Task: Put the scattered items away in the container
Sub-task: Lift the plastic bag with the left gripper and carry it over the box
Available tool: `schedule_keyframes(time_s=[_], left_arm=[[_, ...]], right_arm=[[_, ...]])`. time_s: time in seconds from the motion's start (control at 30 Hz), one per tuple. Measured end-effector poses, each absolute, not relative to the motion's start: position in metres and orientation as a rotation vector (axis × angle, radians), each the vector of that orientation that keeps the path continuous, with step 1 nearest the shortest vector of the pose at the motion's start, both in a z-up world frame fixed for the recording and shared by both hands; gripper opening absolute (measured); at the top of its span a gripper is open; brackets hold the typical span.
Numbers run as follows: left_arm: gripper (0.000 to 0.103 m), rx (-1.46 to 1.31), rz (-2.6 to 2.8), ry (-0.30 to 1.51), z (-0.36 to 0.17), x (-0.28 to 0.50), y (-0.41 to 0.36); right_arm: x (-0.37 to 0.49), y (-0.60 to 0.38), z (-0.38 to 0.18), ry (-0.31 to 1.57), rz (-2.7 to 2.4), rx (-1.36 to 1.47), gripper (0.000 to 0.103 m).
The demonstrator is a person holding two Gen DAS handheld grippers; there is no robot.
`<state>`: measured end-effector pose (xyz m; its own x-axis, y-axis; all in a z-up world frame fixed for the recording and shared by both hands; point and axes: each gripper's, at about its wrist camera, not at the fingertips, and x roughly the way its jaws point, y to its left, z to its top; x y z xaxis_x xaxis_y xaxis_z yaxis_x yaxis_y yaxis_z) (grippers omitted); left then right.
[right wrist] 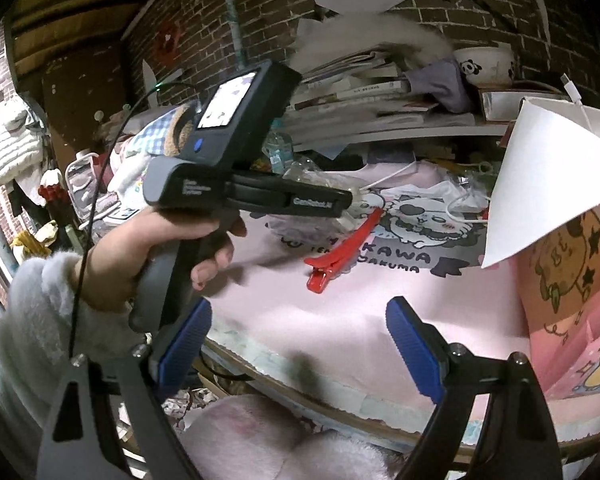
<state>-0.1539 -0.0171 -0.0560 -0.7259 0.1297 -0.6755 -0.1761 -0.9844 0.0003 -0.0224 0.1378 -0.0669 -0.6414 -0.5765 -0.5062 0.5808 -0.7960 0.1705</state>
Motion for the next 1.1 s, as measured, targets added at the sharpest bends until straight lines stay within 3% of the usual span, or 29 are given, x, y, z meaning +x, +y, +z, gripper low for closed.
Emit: schedule_keyframes(time_s=[0.17,0.27,0.8,1.1], left_arm=[[0.016,-1.079,2.715,0.001,-0.054,-0.150,-0.024],[0.013,-1.077,2.701,-0.044,-0.053,-0.147,-0.027],[0.012,-0.974,2.539,-0.124,0.013,-0.137,-0.001],[0.012,-0.963,2.297,0.007,0.062,-0.140,0.085]], right_arm=[[-0.023,0.137,-0.068,0.008,-2.382,0.737,0.087],[-0.024,0.139,-0.067,0.000,-2.384,0.735,0.088],[-0.026,0.136,-0.065,0.037,-2.454,0.705,0.087],[-0.034,0.149,-0.059,-0.031,-2.486,0.734,0.087]])
